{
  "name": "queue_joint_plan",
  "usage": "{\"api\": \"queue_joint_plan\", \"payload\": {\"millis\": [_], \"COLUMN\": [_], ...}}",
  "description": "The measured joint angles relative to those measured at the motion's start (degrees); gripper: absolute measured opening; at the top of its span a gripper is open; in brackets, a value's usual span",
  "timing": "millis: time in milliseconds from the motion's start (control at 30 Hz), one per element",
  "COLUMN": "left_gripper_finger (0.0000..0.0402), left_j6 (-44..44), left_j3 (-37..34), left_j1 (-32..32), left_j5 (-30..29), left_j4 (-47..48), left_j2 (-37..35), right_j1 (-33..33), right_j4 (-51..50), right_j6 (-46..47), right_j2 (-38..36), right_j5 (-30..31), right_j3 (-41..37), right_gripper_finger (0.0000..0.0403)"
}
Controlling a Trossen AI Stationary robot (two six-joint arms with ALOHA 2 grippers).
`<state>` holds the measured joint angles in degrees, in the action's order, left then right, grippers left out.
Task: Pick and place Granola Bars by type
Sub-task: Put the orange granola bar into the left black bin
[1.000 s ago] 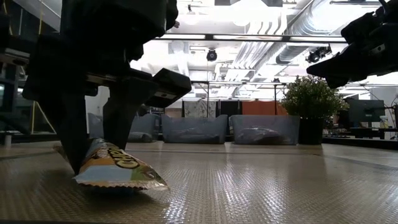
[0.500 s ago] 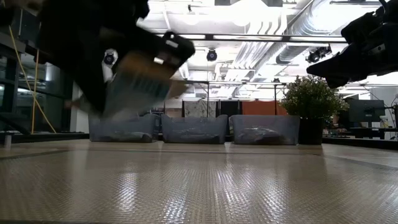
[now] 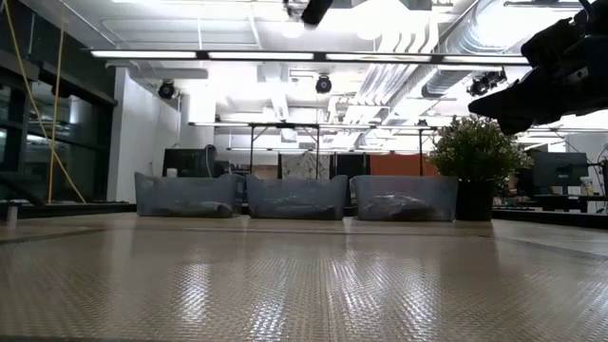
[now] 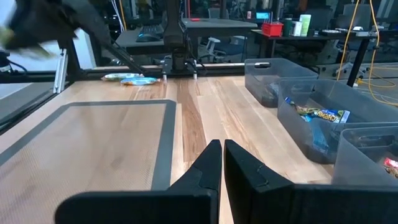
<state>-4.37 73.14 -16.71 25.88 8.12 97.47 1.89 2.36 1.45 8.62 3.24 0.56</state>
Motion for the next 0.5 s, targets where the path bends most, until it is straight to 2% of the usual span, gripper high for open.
{"api": "queue_joint_plan", "payload": {"millis": [233, 367, 500], "left_gripper_finger": [0.009, 0.009, 0.009], "left_j6": [7.88, 10.66, 10.37], "left_j3": [0.05, 0.05, 0.04], "left_j1": [2.92, 5.27, 7.88], "left_j5": [5.47, 5.02, 2.44], "left_j4": [-18.44, -26.33, -29.31], "left_j2": [-2.37, -5.14, -8.89], "right_j1": [0.0, 0.0, 0.01], "right_j4": [0.0, -0.03, 0.02], "right_j6": [0.0, 0.0, 0.0], "right_j2": [-0.02, -0.02, 0.01], "right_j5": [0.01, -0.01, -0.01], "right_j3": [-0.01, 0.0, 0.0], "right_gripper_finger": [0.0002, 0.0003, 0.0002]}}
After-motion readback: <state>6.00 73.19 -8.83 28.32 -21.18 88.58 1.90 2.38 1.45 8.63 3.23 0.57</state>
